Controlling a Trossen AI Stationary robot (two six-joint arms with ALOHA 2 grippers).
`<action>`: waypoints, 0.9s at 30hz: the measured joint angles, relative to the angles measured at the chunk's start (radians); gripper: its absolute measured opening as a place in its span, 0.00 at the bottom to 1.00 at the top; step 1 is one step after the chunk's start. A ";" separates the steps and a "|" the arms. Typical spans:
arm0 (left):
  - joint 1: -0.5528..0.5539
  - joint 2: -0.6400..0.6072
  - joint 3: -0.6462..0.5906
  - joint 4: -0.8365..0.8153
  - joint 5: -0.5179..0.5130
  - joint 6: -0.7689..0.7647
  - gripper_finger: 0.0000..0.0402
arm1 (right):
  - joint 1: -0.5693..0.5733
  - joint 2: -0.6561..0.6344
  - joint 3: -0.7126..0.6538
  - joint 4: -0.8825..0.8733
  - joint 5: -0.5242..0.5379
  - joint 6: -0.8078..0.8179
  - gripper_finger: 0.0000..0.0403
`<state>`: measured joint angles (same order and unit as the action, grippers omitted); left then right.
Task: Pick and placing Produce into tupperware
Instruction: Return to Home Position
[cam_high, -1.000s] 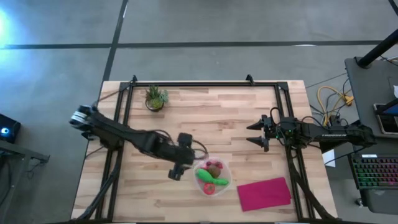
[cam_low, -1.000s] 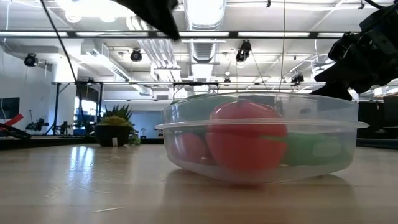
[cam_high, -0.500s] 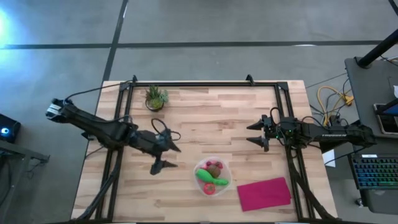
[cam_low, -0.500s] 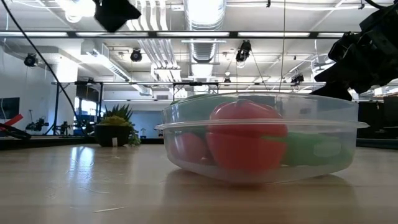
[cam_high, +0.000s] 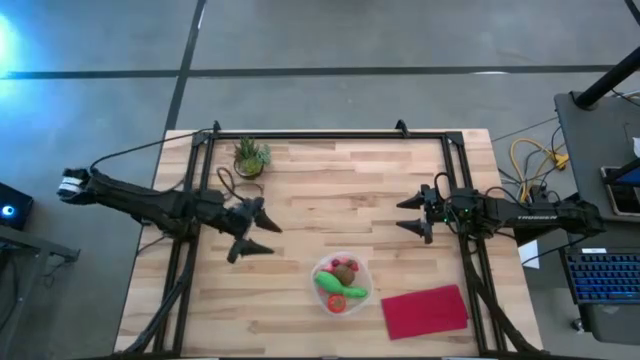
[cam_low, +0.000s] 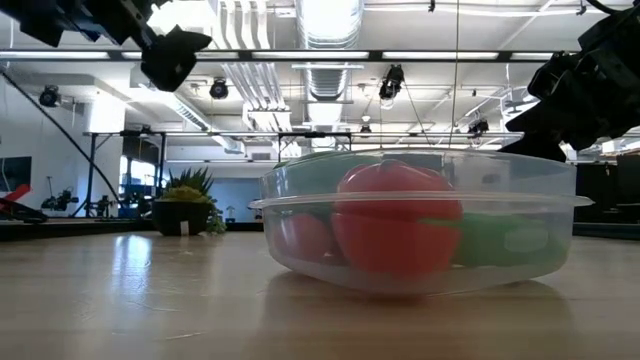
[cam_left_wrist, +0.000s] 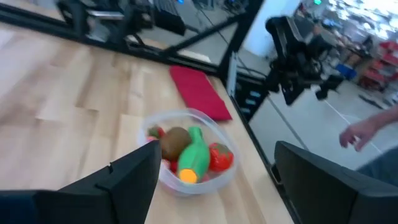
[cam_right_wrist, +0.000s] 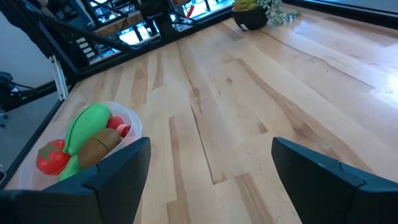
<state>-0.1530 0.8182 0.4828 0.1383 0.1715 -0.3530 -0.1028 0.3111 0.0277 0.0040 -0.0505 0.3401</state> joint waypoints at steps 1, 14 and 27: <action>0.013 -0.032 -0.005 -0.024 0.000 0.003 0.75 | 0.000 0.000 0.000 0.000 0.000 0.000 0.81; 0.077 -0.360 -0.048 -0.220 -0.131 -0.003 0.75 | 0.000 -0.001 0.000 0.000 0.000 0.000 0.81; 0.077 -0.709 -0.267 -0.204 -0.158 -0.086 0.75 | 0.000 0.000 0.000 0.000 0.000 0.000 0.81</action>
<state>-0.0757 0.1089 0.2162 -0.0653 0.0134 -0.4392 -0.1028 0.3107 0.0277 0.0040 -0.0505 0.3401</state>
